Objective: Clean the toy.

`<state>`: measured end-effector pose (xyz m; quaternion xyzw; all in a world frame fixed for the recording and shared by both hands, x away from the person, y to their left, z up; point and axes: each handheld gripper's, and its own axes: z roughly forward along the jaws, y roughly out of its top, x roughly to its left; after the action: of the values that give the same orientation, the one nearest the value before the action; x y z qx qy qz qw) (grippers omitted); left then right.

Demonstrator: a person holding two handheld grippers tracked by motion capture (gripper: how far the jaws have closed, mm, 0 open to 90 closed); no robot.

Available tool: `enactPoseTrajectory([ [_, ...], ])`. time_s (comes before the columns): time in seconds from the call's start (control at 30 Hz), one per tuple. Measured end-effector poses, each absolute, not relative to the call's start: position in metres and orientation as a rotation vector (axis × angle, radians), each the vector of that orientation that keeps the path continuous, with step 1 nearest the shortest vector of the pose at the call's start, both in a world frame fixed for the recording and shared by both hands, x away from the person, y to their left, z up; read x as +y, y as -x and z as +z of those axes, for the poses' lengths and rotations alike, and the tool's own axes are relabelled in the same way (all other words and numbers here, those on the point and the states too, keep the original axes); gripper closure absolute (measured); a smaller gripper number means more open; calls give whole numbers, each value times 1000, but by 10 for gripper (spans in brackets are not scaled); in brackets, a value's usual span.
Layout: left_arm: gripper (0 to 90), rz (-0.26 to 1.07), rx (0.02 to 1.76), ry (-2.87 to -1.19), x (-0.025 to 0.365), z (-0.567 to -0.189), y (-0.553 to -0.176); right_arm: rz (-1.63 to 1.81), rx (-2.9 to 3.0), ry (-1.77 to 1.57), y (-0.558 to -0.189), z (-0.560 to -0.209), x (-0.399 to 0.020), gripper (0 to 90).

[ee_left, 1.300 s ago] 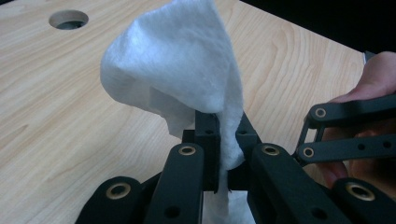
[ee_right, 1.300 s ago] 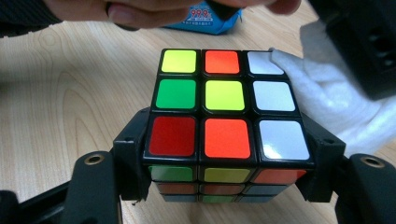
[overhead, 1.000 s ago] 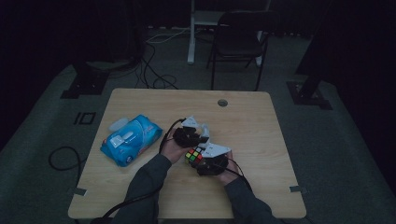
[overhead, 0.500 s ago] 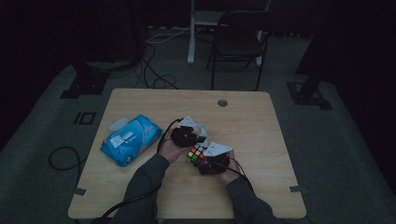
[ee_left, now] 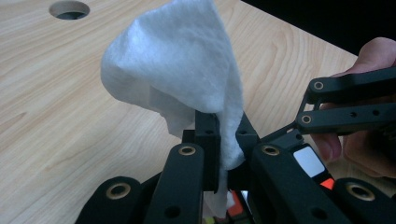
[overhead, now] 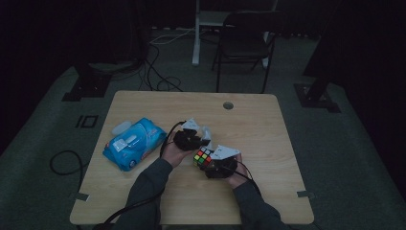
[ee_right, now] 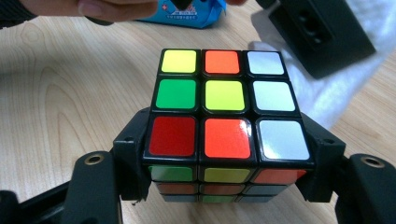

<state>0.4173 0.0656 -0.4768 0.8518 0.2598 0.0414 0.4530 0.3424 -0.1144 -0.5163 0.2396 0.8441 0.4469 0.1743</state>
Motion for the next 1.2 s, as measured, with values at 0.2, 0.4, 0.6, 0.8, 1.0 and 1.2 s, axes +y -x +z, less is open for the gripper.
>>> enactPoseTrajectory([
  [0.2, 872, 89, 627, -2106, 59, -478, -416, 1266, 2403, -669, -341, -518, -110, 341],
  [0.4, 871, 81, 609, -2103, 54, -475, -414, 1271, 2405, -670, -341, -519, -108, 341],
  [0.6, 871, 79, 600, -2097, 52, -472, -414, 1263, 2406, -683, -343, -522, -108, 341],
  [0.8, 871, 80, 613, -2093, 54, -473, -416, 1267, 2397, -685, -343, -520, -110, 341],
  [1.0, 871, 76, 624, -2096, 55, -476, -417, 1280, 2384, -662, -340, -515, -110, 341],
  [1.2, 871, 78, 612, -2093, 54, -474, -415, 1260, 2393, -674, -341, -518, -110, 341],
])
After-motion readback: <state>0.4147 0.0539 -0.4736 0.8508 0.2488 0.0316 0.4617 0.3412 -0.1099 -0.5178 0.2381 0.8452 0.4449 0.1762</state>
